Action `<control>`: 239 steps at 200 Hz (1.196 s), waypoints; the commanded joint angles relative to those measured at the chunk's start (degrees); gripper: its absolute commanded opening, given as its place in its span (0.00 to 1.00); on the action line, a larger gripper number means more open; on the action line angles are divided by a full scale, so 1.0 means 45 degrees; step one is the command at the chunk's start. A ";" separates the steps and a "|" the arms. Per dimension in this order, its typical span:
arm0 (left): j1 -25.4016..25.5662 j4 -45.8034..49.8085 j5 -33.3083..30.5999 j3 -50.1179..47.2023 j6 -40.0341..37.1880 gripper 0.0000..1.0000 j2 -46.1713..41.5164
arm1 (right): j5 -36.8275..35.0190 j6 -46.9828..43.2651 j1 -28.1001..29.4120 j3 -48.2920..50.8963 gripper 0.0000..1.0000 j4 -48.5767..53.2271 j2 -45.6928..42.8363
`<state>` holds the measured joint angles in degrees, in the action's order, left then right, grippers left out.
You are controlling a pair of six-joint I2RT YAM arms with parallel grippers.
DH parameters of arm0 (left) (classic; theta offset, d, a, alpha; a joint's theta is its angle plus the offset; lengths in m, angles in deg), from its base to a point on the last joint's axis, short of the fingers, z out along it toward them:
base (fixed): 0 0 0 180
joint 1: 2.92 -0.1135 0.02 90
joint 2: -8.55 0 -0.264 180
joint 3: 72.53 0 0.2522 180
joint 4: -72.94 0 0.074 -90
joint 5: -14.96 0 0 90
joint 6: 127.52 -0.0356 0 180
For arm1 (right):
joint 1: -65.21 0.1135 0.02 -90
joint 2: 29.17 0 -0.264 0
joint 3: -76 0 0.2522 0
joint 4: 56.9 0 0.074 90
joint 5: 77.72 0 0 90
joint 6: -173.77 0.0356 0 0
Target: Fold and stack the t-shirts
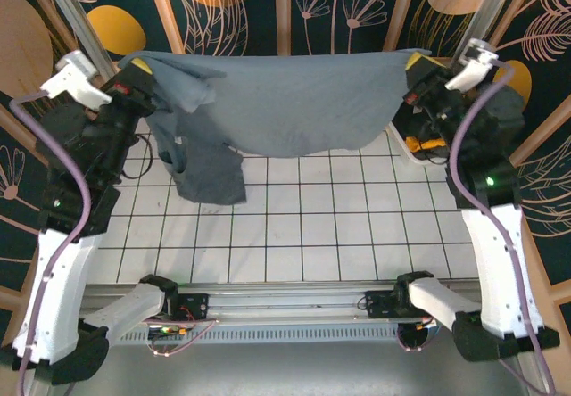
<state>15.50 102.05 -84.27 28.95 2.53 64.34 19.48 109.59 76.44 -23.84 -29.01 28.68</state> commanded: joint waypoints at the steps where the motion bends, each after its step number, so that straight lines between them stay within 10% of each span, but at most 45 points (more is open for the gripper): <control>1: -0.0066 -0.1327 0.0034 0.0662 -0.0185 0.00 0.0185 | -0.0828 -0.0046 -0.0101 0.0083 0.00 -0.0920 -0.0311; 68: -0.0197 0.0143 -0.2075 0.3024 -0.0038 0.00 0.3913 | -0.1336 -0.0068 -0.0376 -0.2070 0.00 -0.1107 0.3280; 119: -0.2986 0.0304 0.1093 0.4678 0.1161 0.00 0.9872 | 0.0252 0.0614 -0.1318 -0.4308 0.01 -0.0385 0.9169; 141: -0.3408 0.1890 0.2664 0.7418 0.0721 0.58 1.2903 | 0.1184 0.0842 -0.1622 -0.6716 0.38 0.1997 1.1744; 158: -0.3409 0.3344 0.2944 0.8795 0.0124 0.71 1.3872 | 0.0880 0.0401 -0.1375 -0.7290 0.47 0.3087 1.2343; 239: -0.3409 0.2891 0.1478 -0.3586 0.1302 0.62 0.7304 | 0.0327 0.1349 0.1484 0.4177 0.40 0.1255 0.6258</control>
<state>0.20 114.27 -75.75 23.79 5.42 102.92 20.82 112.43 78.84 -15.27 -20.90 63.19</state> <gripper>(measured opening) 0.643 0.432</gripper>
